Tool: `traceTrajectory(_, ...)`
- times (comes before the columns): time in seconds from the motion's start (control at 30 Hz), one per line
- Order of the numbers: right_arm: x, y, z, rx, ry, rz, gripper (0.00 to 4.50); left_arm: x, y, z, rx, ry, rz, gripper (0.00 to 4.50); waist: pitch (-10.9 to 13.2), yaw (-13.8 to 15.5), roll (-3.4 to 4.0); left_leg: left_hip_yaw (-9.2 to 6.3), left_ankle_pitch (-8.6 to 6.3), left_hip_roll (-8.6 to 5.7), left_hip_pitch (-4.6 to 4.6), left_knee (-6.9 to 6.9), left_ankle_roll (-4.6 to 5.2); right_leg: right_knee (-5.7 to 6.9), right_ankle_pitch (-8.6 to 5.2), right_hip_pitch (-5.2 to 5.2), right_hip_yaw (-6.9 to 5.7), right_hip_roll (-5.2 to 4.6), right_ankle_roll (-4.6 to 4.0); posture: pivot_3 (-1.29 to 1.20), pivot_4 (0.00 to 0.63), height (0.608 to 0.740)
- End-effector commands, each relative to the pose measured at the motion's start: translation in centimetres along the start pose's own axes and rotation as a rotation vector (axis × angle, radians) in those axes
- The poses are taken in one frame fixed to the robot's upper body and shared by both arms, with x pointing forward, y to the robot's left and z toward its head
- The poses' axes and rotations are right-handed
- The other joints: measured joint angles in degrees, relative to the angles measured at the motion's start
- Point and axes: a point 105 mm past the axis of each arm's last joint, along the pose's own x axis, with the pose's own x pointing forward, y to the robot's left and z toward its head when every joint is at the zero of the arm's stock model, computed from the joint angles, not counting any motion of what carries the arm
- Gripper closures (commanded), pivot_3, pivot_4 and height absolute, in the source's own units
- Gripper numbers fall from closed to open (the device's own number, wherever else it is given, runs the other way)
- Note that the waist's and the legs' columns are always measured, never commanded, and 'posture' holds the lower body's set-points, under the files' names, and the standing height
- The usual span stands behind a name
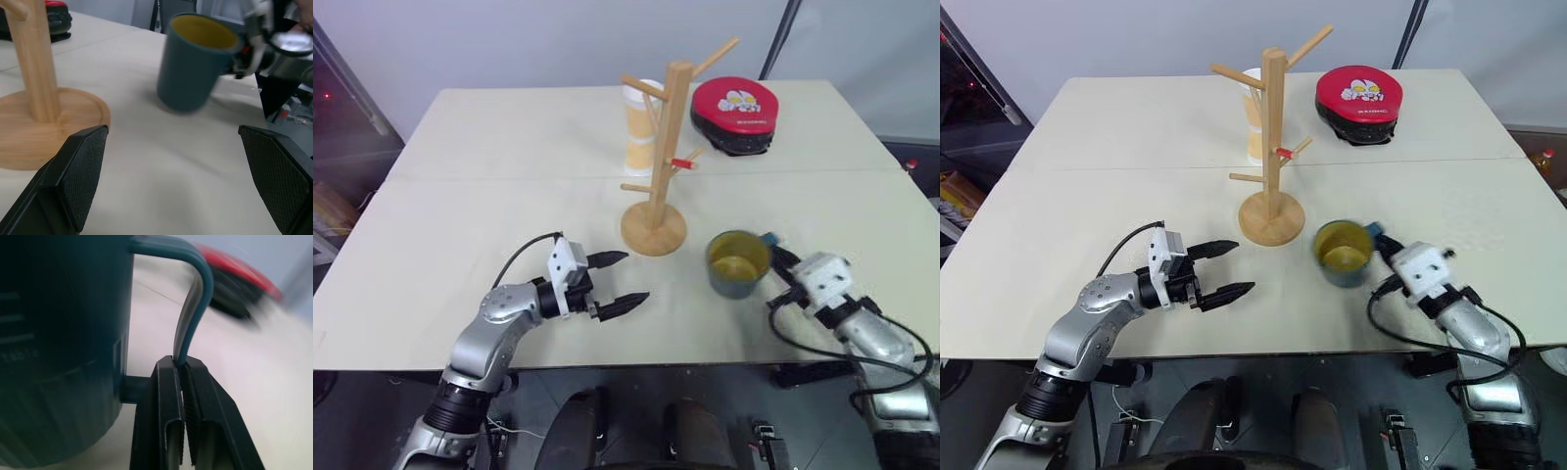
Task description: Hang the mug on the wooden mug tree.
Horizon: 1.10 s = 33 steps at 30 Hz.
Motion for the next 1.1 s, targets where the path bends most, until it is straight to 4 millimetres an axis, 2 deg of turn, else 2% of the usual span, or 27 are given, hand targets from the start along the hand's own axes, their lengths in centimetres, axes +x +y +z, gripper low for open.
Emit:
traceTrajectory(0.03,1.7,-0.2,5.8,-0.187,-0.153,0.083,4.45,-0.4,0.6,0.7,0.046,-0.018,0.020,0.00,0.01,0.01,-0.01,0.00,0.00,0.01,0.00,0.00,0.00,-0.01,0.00,0.00,0.00,0.00,0.00,0.00,0.150,0.740)
traceTrajectory(0.2,4.0,-2.5,10.5,-0.277,-0.192,0.073,4.45,-0.8,1.2,1.7,0.056,-0.059,0.049,0.00,0.07,0.33,-0.13,-0.01,0.00,0.00,-0.04,0.03,0.00,-0.06,0.00,0.00,-0.02,-0.04,0.00,0.00,0.150,0.740)
traceTrajectory(0.5,6.3,-4.5,13.9,-0.291,-0.167,0.062,4.45,-1.3,2.1,5.0,0.088,-0.147,0.069,0.00,0.10,0.30,-0.18,-0.07,0.00,0.00,-0.21,0.03,-0.01,-0.08,0.01,-0.14,-0.06,-0.08,-0.01,0.00,0.150,0.740)
traceTrajectory(0.93,7.9,-4.6,12.9,-0.276,-0.102,0.086,4.45,-1.2,1.3,10.1,0.163,-0.233,0.012,0.00,0.12,0.15,-0.20,-0.05,0.00,0.00,-0.22,0.03,-0.01,-0.04,0.02,-0.16,-0.07,0.00,0.02,0.00,0.150,0.740)
traceTrajectory(1.1,8.5,-4.6,12.4,-0.270,-0.071,0.090,4.45,-1.1,1.0,11.0,0.174,-0.244,0.000,0.00,0.12,0.13,-0.20,-0.03,0.01,-0.01,-0.21,0.03,-0.01,-0.03,0.03,-0.15,-0.07,0.04,0.03,0.00,0.150,0.740)
